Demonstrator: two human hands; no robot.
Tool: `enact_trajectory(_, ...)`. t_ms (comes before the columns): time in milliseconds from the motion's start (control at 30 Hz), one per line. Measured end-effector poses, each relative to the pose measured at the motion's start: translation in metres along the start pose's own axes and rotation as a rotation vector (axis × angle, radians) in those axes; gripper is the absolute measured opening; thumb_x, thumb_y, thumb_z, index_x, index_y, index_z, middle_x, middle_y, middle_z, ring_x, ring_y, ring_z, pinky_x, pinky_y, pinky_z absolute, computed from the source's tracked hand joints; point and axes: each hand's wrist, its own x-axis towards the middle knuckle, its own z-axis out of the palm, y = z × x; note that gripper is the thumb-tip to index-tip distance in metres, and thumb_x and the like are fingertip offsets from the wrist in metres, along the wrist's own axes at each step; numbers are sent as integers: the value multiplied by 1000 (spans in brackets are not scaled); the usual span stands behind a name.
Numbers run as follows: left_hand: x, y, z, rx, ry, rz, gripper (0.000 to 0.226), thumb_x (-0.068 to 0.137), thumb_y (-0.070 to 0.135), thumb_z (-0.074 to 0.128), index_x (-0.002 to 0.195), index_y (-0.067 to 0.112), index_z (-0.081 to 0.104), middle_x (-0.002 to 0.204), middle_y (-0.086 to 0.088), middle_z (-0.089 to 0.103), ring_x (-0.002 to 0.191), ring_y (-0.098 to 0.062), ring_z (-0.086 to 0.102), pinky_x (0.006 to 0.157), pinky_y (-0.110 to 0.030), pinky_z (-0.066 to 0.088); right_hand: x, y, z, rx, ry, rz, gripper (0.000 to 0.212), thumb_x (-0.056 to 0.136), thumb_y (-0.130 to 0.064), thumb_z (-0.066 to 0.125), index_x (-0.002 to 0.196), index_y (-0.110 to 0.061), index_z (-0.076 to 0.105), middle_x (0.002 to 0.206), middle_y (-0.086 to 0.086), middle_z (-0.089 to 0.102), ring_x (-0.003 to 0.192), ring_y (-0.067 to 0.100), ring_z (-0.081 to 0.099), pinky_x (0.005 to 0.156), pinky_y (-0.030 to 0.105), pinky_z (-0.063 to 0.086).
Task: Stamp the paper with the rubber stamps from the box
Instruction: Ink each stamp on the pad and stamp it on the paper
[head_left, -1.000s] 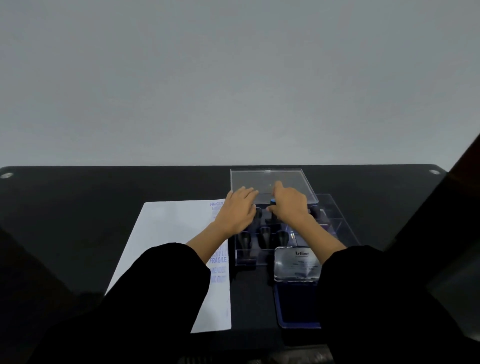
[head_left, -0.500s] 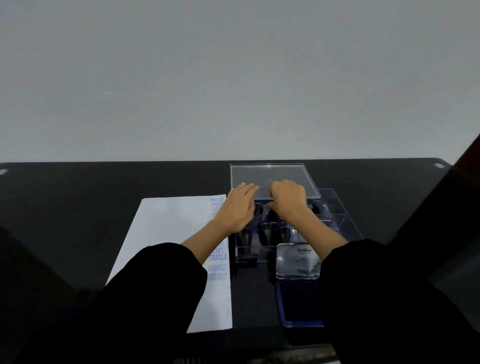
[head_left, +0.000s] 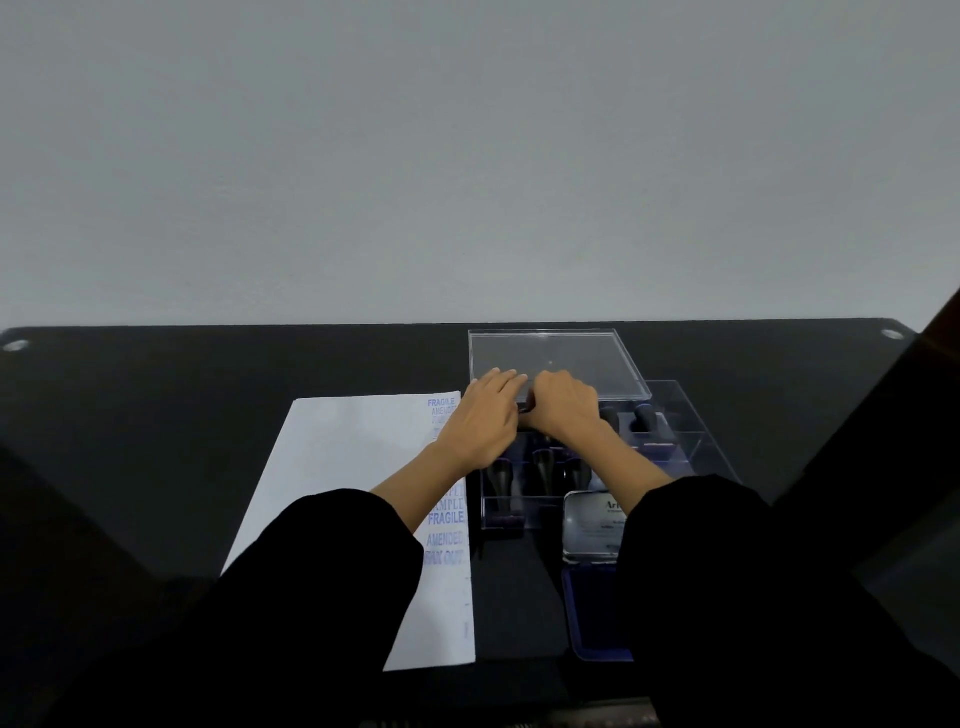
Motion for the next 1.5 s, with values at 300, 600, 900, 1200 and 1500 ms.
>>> enact_trajectory(300,-7,4,-15,23,-21,-25,48,101,21,30,146,7,23,155,-9,21,146,-23,14,120,-36,13,-7,7,-21,298,30,31,36,81,-28,71,112,-11,64,113,9,66,102,26,63,79,34,50)
enact_trajectory(600,-52,39,-62,17,18,35,48,101,25,31,146,10,24,154,-8,25,146,-21,15,118,-31,13,-70,21,-77,692,344,-46,32,80,-16,72,109,-7,63,84,0,61,63,8,55,51,10,50)
enact_trajectory(900,-120,71,-50,-44,9,115,38,100,21,35,134,8,43,136,-8,48,128,-21,42,104,-25,31,-159,42,-64,683,355,-17,30,80,-11,72,108,-5,64,88,5,61,62,15,60,51,16,55)
enact_trajectory(1200,-172,80,1,-141,52,92,31,99,16,37,125,8,52,125,-6,55,116,-18,52,96,-22,36,-205,55,-13,579,265,43,29,80,-12,72,107,-7,65,91,4,56,73,28,66,68,40,59)
enact_trajectory(1500,-181,69,40,-16,-26,9,45,100,20,33,144,8,31,152,-4,30,144,-17,21,117,-24,15,-220,58,15,443,246,1,22,87,-16,60,109,-14,60,103,3,39,86,22,56,80,35,51)
